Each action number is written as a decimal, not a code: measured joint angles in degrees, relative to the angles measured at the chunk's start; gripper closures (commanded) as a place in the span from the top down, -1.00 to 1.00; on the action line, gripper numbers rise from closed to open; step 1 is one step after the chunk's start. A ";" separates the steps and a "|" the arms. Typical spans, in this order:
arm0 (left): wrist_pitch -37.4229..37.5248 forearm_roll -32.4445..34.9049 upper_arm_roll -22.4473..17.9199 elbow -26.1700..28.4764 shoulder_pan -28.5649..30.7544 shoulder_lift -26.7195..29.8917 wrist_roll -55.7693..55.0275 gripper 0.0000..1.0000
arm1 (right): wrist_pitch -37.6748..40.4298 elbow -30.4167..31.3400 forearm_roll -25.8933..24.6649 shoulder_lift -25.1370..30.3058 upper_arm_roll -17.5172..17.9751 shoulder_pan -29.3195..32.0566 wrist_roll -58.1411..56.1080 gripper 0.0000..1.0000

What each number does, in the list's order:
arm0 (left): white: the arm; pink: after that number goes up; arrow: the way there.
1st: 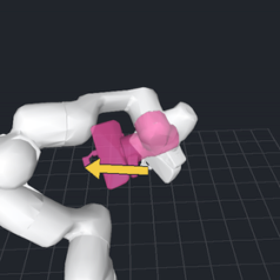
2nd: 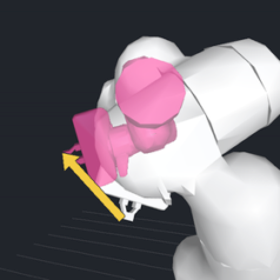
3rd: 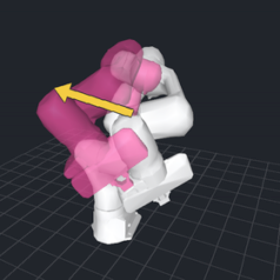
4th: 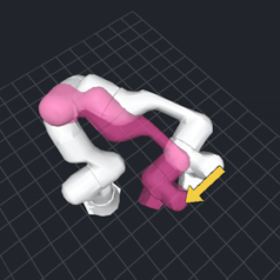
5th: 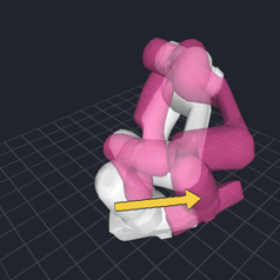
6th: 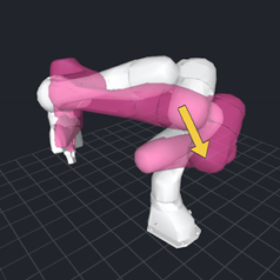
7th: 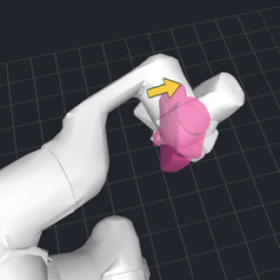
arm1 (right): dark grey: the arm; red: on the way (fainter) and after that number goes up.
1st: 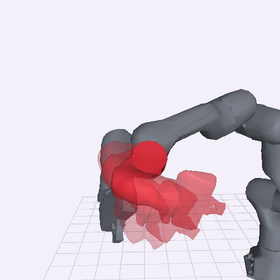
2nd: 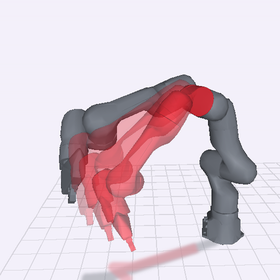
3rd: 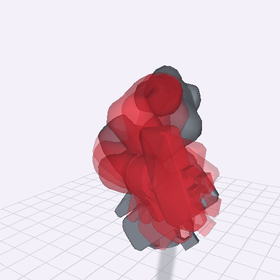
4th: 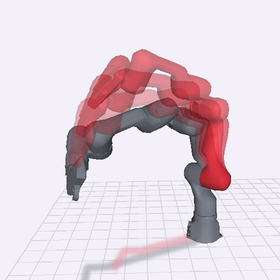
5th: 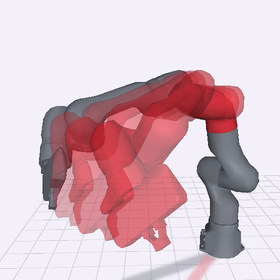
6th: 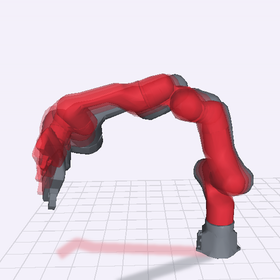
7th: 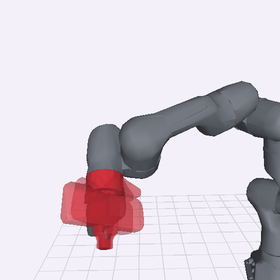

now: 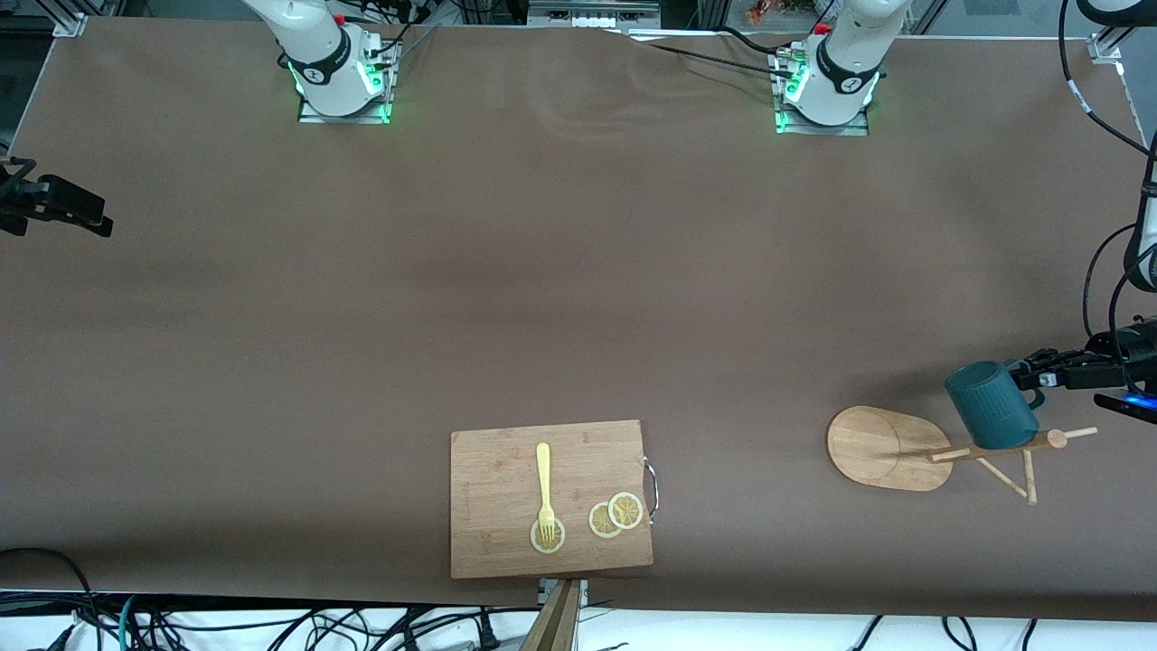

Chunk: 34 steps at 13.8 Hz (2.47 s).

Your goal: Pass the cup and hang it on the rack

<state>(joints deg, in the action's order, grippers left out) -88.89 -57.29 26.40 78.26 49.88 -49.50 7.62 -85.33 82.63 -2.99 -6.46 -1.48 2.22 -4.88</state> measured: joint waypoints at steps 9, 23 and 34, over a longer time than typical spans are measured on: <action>0.16 0.14 -0.60 -2.08 0.02 -1.58 -0.44 1.00 | 0.00 0.00 0.00 0.00 0.00 0.00 0.13 1.00; 2.19 33.81 0.10 -5.92 -4.01 9.65 -0.52 1.00 | -0.02 0.00 0.00 0.00 -0.07 0.02 0.18 1.00; 2.58 61.62 0.07 -2.69 -30.15 26.77 -3.21 1.00 | -0.05 -0.01 0.00 0.00 -0.08 0.03 0.18 1.00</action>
<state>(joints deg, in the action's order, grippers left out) -86.31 4.34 26.47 75.57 19.73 -22.73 4.40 -85.38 82.62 -2.99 -6.46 -1.56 2.25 -4.69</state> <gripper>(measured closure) 0.000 0.000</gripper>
